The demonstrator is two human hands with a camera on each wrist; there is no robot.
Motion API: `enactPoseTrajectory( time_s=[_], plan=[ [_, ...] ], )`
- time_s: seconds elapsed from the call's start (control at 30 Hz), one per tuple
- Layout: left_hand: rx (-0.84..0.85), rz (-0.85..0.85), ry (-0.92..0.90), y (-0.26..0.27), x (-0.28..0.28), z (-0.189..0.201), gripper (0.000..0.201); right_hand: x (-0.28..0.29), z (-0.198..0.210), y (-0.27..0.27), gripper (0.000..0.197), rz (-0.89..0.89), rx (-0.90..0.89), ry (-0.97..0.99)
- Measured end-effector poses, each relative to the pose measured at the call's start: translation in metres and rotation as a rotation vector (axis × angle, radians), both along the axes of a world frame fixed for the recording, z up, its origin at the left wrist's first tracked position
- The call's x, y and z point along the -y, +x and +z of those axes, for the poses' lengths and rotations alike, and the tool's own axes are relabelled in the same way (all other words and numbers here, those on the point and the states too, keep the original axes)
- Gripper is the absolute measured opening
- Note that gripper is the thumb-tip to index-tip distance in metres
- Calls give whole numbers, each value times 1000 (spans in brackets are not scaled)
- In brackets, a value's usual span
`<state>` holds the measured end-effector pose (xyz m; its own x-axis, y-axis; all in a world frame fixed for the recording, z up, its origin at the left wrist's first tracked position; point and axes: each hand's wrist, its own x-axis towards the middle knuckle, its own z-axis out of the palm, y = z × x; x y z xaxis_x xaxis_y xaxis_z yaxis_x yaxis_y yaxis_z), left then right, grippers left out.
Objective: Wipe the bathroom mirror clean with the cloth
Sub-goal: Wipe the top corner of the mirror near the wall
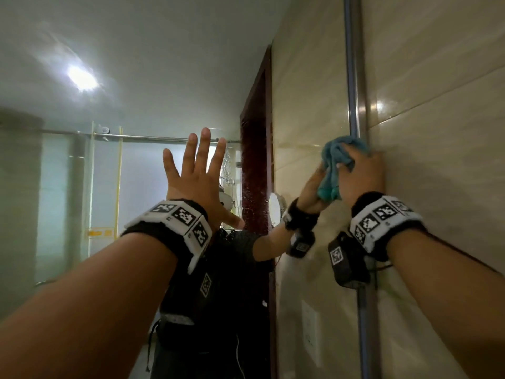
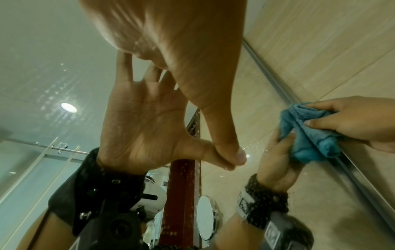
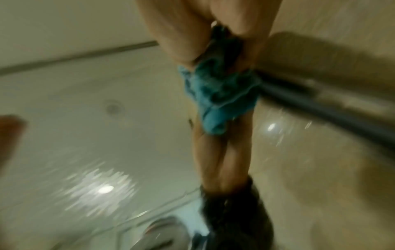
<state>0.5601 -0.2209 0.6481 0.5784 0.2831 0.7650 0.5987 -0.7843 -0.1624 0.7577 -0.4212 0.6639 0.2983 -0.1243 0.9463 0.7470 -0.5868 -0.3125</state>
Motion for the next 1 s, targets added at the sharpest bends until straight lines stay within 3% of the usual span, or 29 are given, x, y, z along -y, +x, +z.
enactPoseTrajectory(
  time_s=[0.07,0.13,0.2,0.23,0.3,0.43,0.53,0.67,0.77,0.87,0.93,1.0],
  plan=[
    [2,-8,-6,1,-1,0,149,-19,-13,-17,35,7,-1,-18],
    [4,-14,-8,2,-2,0,149,-52,-48,-48,33,143,82,-48],
    [8,-19,-6,3,-2,0,149,-76,-80,-72,43,132,286,-267],
    [10,-18,-3,3,-1,-1,149,-78,-84,-74,45,142,306,-354],
    [18,-16,4,3,-2,-1,149,-65,-59,-73,44,185,214,-388],
    [27,-22,16,4,-5,-2,149,-47,6,-60,48,144,94,-122],
    [27,-27,11,4,-6,-1,149,-71,-17,-69,49,186,115,-163],
    [10,-17,8,1,-1,-1,150,-80,-78,-91,52,284,311,-470],
    [3,-2,-3,-1,5,1,150,-67,-39,-84,37,229,319,-506],
    [-1,-23,-27,-5,9,-4,148,-66,17,-76,19,106,269,-234],
    [-13,-43,-41,-10,7,-14,148,-70,17,-86,26,125,241,-139],
    [-42,-46,-51,-15,-1,-25,149,-83,-11,-101,35,208,249,-274]
  ],
)
